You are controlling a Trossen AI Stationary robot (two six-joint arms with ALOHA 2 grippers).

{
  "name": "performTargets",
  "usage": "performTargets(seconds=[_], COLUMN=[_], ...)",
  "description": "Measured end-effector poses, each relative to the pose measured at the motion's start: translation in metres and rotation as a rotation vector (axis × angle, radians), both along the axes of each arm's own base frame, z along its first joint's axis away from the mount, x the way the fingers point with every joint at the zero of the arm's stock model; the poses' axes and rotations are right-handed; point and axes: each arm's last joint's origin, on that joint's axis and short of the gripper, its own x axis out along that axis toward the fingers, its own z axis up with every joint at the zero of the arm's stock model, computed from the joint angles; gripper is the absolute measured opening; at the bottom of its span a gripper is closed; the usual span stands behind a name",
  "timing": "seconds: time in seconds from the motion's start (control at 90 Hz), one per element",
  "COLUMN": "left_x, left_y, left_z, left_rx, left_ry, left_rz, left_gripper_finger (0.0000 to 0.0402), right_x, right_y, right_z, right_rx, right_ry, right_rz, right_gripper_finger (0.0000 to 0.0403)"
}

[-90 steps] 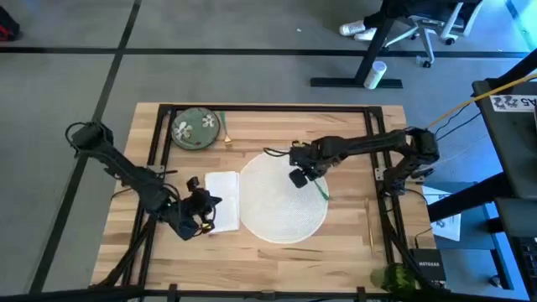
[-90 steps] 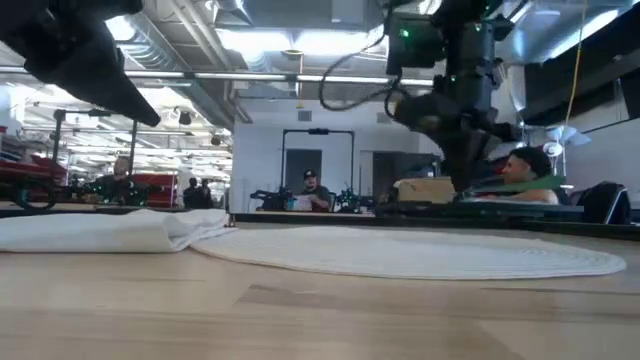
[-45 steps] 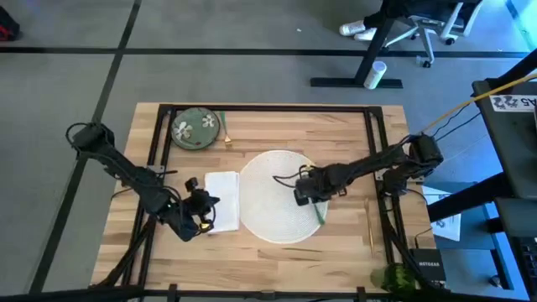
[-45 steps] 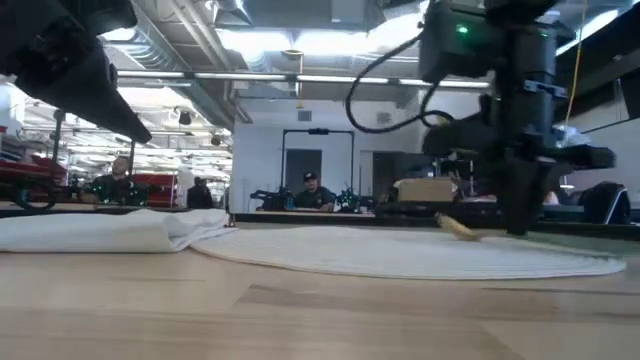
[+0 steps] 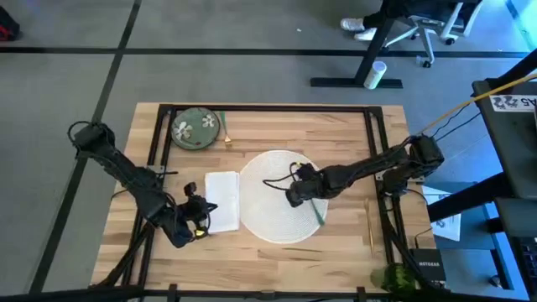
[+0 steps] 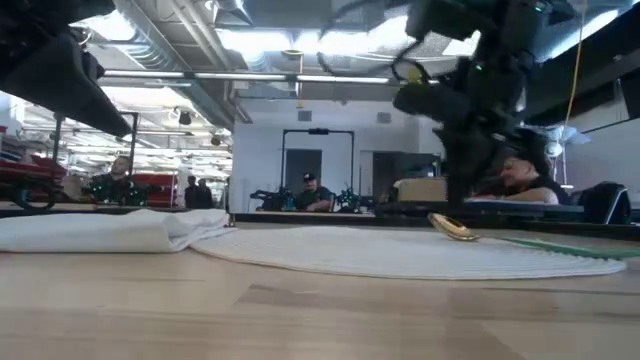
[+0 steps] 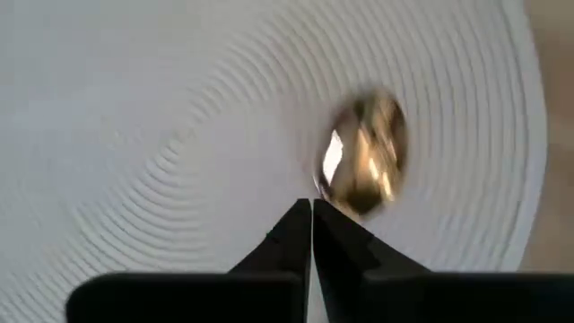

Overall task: Set table place
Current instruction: Put the green spoon on the right of the white table mat

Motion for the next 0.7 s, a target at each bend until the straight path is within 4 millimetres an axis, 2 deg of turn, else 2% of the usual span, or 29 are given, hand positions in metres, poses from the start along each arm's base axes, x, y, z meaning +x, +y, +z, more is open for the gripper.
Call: performTargets(seconds=[0.067,0.456,0.7], left_x=[0.000,0.000,0.000], left_y=[0.000,0.000,0.000], left_z=[0.000,0.000,0.000], left_rx=[0.000,-0.002,-0.010], left_ry=[0.000,-0.001,-0.005], left_rz=[-0.001,0.001,0.007], left_gripper_finger=[0.0000,0.0000,0.0000], right_x=[0.003,0.012,0.019], right_y=[-0.004,-0.036,-0.039], right_z=[0.001,-0.010,-0.020], right_rx=[-0.016,-0.021,0.042], right_ry=[-0.012,0.032,0.028], right_rz=[0.053,0.072,0.125], right_gripper_finger=[0.0000,0.0000,0.0000])
